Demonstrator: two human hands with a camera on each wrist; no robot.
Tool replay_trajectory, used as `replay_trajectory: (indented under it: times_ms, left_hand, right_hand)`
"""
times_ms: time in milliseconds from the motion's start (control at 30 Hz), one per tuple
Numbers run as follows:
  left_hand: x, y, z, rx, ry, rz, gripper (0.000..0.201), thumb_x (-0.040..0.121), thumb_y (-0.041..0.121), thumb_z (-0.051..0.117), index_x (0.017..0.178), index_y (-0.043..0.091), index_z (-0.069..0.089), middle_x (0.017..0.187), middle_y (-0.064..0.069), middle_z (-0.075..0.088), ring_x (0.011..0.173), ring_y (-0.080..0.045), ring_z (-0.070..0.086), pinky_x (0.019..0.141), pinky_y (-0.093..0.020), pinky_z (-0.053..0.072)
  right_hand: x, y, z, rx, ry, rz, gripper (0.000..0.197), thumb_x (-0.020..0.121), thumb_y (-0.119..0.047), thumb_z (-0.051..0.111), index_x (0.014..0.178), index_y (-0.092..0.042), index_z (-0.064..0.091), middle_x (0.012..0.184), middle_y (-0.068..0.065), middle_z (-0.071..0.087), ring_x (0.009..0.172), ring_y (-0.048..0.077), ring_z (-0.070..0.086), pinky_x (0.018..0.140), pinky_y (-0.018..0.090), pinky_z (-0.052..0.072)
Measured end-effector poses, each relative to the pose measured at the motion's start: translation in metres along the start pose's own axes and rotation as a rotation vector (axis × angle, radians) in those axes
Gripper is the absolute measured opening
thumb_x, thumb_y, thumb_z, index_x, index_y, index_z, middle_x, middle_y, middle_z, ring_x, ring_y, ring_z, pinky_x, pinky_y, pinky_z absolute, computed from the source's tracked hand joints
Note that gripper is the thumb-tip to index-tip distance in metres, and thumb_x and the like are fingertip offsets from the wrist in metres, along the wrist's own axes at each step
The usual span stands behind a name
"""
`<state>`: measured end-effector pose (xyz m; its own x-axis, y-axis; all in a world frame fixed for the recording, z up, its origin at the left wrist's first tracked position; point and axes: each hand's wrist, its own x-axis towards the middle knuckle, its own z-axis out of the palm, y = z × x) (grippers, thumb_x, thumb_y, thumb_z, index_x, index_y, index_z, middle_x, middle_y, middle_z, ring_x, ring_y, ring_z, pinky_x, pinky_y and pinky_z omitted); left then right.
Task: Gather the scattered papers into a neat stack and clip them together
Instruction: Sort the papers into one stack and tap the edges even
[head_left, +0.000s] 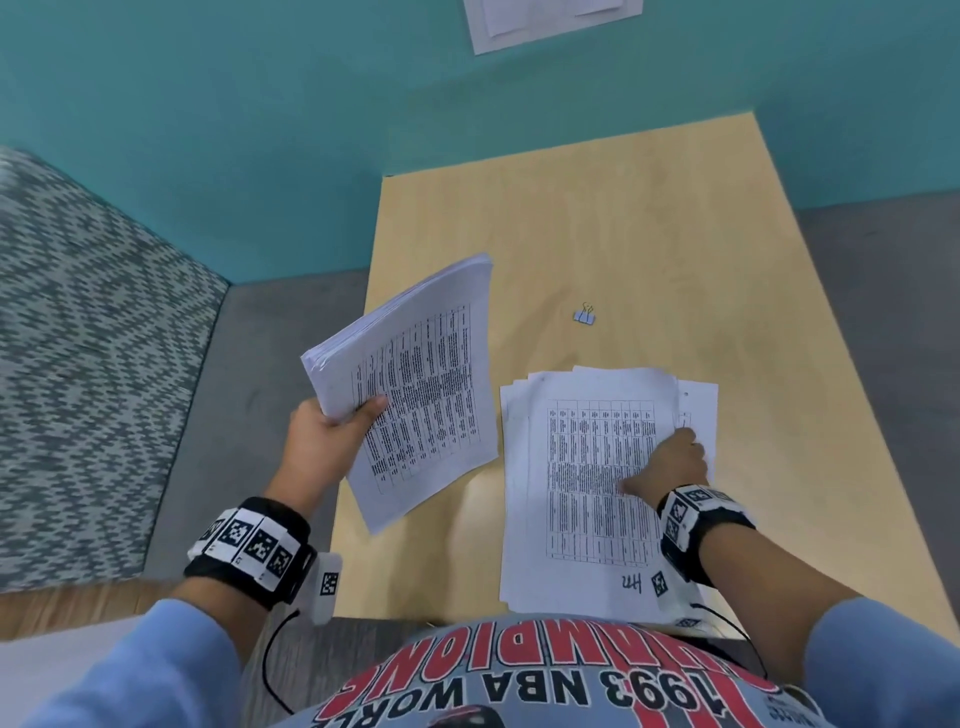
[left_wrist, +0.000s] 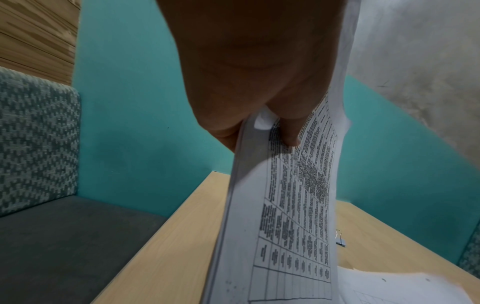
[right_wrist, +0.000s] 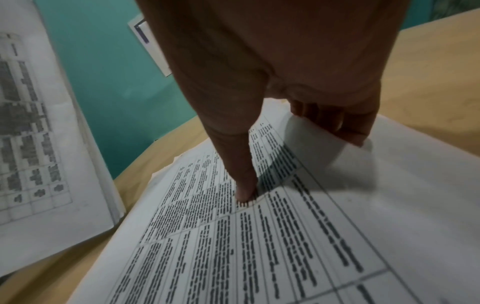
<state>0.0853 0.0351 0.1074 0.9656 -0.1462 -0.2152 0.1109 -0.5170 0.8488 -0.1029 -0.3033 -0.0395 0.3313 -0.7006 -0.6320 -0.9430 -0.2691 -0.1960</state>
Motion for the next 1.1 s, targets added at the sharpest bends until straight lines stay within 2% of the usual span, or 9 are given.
replay_trajectory:
  times_ms: [167, 267, 367, 467, 633, 767, 866, 1000, 1100]
  left_hand:
    - [-0.008, 0.0, -0.002, 0.016, -0.005, -0.001, 0.021, 0.09, 0.032, 0.087, 0.106, 0.02, 0.081, 0.108, -0.001, 0.085, 0.102, -0.021, 0.082, 0.093, -0.056, 0.065]
    - [-0.008, 0.001, -0.003, 0.009, 0.015, -0.013, 0.022, 0.089, 0.034, 0.088, 0.104, 0.019, 0.082, 0.107, -0.002, 0.085, 0.101, -0.022, 0.082, 0.092, -0.057, 0.065]
    - [-0.011, 0.002, -0.002, -0.015, 0.02, -0.019, 0.027, 0.083, 0.043, 0.09, 0.1, 0.024, 0.083, 0.105, 0.0, 0.086, 0.101, -0.023, 0.083, 0.092, -0.057, 0.065]
    - [-0.014, 0.004, 0.0, -0.009, 0.014, -0.022, 0.02, 0.088, 0.034, 0.088, 0.102, 0.02, 0.082, 0.105, -0.002, 0.085, 0.1, -0.023, 0.082, 0.093, -0.056, 0.065]
    - [-0.018, 0.011, 0.004, 0.004, 0.022, -0.036, 0.02, 0.092, 0.028, 0.085, 0.106, 0.014, 0.08, 0.107, -0.005, 0.084, 0.1, -0.023, 0.081, 0.093, -0.052, 0.065]
    - [-0.02, 0.014, 0.005, -0.006, 0.034, -0.051, 0.021, 0.093, 0.027, 0.084, 0.108, 0.013, 0.08, 0.107, -0.004, 0.083, 0.099, -0.022, 0.081, 0.092, -0.048, 0.065]
    - [-0.021, 0.015, 0.006, -0.017, 0.03, -0.046, 0.019, 0.094, 0.025, 0.083, 0.108, 0.014, 0.08, 0.105, 0.0, 0.082, 0.096, -0.015, 0.079, 0.09, -0.044, 0.065]
    - [-0.022, 0.014, 0.007, -0.031, 0.03, -0.051, 0.011, 0.094, 0.023, 0.083, 0.103, 0.018, 0.079, 0.104, 0.001, 0.082, 0.097, -0.016, 0.08, 0.091, -0.046, 0.065]
    - [-0.022, 0.013, 0.007, -0.019, 0.032, -0.054, 0.013, 0.093, 0.024, 0.084, 0.103, 0.016, 0.08, 0.104, -0.001, 0.083, 0.098, -0.02, 0.081, 0.092, -0.048, 0.065]
  right_hand:
    - [0.0, 0.003, 0.003, -0.049, -0.024, -0.025, 0.119, 0.057, -0.037, 0.101, 0.147, -0.006, 0.031, 0.143, 0.02, 0.046, 0.133, 0.04, 0.049, 0.1, 0.051, 0.053]
    - [-0.003, 0.005, -0.003, -0.098, -0.018, -0.023, 0.107, 0.058, -0.042, 0.099, 0.142, -0.012, 0.038, 0.143, 0.018, 0.039, 0.133, 0.039, 0.044, 0.091, 0.047, 0.053]
    - [-0.003, 0.007, -0.003, 0.01, 0.008, -0.027, 0.102, 0.06, -0.028, 0.101, 0.137, -0.006, 0.038, 0.14, 0.021, 0.041, 0.124, 0.042, 0.052, 0.087, 0.048, 0.055]
    - [-0.001, 0.014, 0.002, 0.19, -0.026, -0.087, 0.094, 0.067, -0.013, 0.096, 0.136, -0.004, 0.033, 0.127, 0.022, 0.055, 0.106, 0.041, 0.065, 0.085, 0.048, 0.059]
    - [0.001, 0.027, -0.004, 0.079, -0.05, -0.182, 0.051, 0.075, -0.034, 0.086, 0.11, -0.009, 0.059, 0.104, 0.015, 0.066, 0.094, 0.033, 0.068, 0.079, 0.043, 0.062]
    - [0.001, 0.045, -0.014, 0.359, -0.039, -0.213, 0.021, 0.083, -0.019, 0.079, 0.093, -0.004, 0.067, 0.09, 0.019, 0.07, 0.081, 0.036, 0.071, 0.065, 0.037, 0.059]
    - [0.005, 0.063, -0.024, 0.444, -0.026, -0.191, 0.027, 0.089, -0.015, 0.078, 0.108, -0.004, 0.062, 0.097, 0.014, 0.069, 0.084, 0.032, 0.066, 0.063, 0.028, 0.048]
    - [0.012, 0.07, -0.02, 0.529, -0.054, -0.139, 0.061, 0.079, -0.015, 0.088, 0.129, -0.002, 0.056, 0.111, 0.011, 0.067, 0.098, 0.029, 0.065, 0.087, 0.039, 0.055]
    - [0.01, 0.069, -0.02, 0.52, -0.052, -0.117, 0.049, 0.08, -0.014, 0.087, 0.123, -0.004, 0.065, 0.112, 0.017, 0.074, 0.094, 0.031, 0.069, 0.083, 0.039, 0.058]
